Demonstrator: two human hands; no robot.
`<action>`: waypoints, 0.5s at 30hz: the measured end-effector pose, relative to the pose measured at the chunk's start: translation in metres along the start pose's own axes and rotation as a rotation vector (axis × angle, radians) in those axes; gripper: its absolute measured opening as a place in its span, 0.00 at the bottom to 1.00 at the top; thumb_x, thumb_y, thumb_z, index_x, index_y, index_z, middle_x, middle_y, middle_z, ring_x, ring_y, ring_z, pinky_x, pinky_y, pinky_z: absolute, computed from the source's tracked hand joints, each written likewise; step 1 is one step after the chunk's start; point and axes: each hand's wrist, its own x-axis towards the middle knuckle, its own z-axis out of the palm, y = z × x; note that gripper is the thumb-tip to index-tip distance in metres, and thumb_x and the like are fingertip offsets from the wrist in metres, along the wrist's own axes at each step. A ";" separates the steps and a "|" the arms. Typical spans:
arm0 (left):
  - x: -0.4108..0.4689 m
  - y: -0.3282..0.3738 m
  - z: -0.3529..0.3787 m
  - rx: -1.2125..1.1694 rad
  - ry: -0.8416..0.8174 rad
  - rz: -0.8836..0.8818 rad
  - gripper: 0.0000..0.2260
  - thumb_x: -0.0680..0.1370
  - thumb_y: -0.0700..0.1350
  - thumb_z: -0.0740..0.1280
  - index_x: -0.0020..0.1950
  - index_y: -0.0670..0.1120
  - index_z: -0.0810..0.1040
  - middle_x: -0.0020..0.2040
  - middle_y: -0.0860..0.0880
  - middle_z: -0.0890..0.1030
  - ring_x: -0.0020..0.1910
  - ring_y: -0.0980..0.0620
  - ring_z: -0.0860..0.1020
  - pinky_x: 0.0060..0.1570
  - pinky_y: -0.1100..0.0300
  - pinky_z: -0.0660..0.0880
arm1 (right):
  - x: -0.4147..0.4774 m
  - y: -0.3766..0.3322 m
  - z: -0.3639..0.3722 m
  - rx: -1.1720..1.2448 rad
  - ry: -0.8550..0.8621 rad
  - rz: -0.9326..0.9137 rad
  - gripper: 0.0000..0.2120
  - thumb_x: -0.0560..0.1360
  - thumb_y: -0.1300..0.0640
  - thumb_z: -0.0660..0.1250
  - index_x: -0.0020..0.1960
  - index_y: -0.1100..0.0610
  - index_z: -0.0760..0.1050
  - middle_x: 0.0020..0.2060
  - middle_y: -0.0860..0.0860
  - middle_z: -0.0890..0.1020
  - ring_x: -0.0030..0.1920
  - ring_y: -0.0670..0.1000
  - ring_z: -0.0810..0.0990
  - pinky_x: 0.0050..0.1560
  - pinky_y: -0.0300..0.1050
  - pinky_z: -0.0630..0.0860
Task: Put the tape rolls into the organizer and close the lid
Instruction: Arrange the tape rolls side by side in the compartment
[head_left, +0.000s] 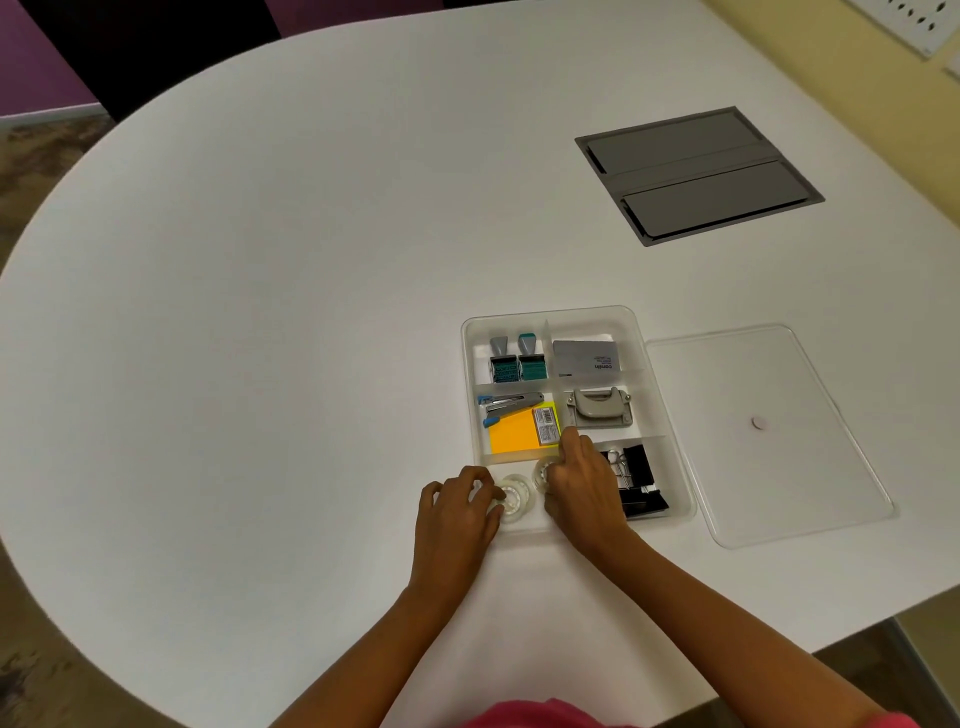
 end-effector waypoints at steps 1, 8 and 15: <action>0.000 0.000 0.000 -0.001 -0.002 0.001 0.08 0.69 0.44 0.75 0.47 0.46 0.82 0.48 0.46 0.83 0.44 0.47 0.82 0.49 0.50 0.77 | 0.000 0.000 0.000 0.001 -0.002 0.007 0.13 0.50 0.68 0.82 0.28 0.65 0.78 0.40 0.61 0.82 0.33 0.56 0.80 0.27 0.43 0.75; 0.000 0.001 0.000 -0.017 -0.006 -0.023 0.09 0.73 0.45 0.71 0.51 0.46 0.82 0.53 0.45 0.82 0.49 0.46 0.81 0.55 0.49 0.74 | 0.001 0.002 0.002 -0.018 -0.024 0.024 0.14 0.50 0.64 0.83 0.27 0.63 0.78 0.42 0.60 0.82 0.35 0.56 0.80 0.28 0.42 0.74; 0.000 -0.002 0.001 -0.050 -0.035 -0.016 0.11 0.77 0.48 0.66 0.56 0.47 0.79 0.58 0.47 0.80 0.55 0.48 0.78 0.61 0.53 0.70 | -0.003 0.005 -0.003 -0.030 -0.021 0.032 0.18 0.52 0.57 0.84 0.36 0.62 0.81 0.43 0.61 0.81 0.38 0.57 0.80 0.31 0.44 0.77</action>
